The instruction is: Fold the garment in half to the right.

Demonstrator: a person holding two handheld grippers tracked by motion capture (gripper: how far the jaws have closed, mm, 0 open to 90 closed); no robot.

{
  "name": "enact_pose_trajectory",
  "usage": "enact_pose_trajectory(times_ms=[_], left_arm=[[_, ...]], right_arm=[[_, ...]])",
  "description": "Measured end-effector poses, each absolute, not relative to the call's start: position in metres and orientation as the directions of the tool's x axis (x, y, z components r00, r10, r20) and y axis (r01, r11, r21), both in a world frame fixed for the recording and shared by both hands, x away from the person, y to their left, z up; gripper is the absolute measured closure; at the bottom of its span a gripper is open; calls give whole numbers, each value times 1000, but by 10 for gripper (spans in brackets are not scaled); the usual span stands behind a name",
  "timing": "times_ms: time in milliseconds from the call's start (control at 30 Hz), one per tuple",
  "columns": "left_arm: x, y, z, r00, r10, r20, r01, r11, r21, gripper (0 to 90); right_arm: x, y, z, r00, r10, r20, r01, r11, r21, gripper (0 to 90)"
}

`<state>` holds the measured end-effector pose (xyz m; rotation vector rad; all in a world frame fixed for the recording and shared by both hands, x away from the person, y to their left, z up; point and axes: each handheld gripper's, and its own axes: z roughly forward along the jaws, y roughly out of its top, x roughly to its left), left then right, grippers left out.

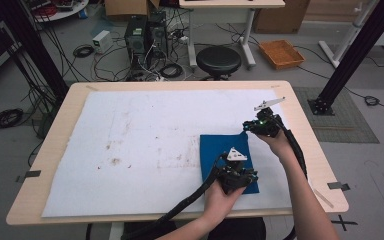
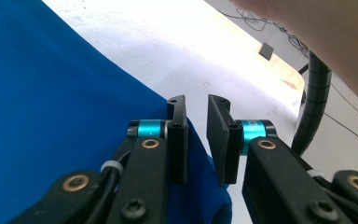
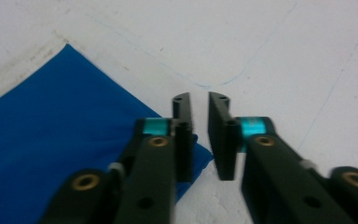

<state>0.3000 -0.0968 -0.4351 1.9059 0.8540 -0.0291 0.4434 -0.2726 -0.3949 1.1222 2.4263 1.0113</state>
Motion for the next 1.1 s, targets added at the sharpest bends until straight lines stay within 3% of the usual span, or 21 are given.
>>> enact_pose_trajectory(times_ms=[200, 367, 633, 867, 1100], left_arm=[[294, -87, -428, 759, 541, -361, 551, -239, 800, 591], [288, -68, -412, 776, 536, -331, 511, -229, 828, 551], [293, -12, -402, 743, 601, -294, 500, -206, 841, 544], [293, 37, -402, 707, 653, -271, 497, -188, 847, 530], [286, 92, -392, 668, 724, -171, 424, -182, 887, 482]], right_arm=[[443, -273, -409, -579, 806, 125, 645, 359, 675, 632], [440, -264, -409, -594, 803, 51, 617, 414, 670, 884], [438, -271, -407, -562, 827, 19, 619, 405, 673, 895], [432, -269, -404, -546, 838, -16, 619, 416, 666, 715], [368, -285, -393, -543, 839, 44, 579, 336, 743, 650]])
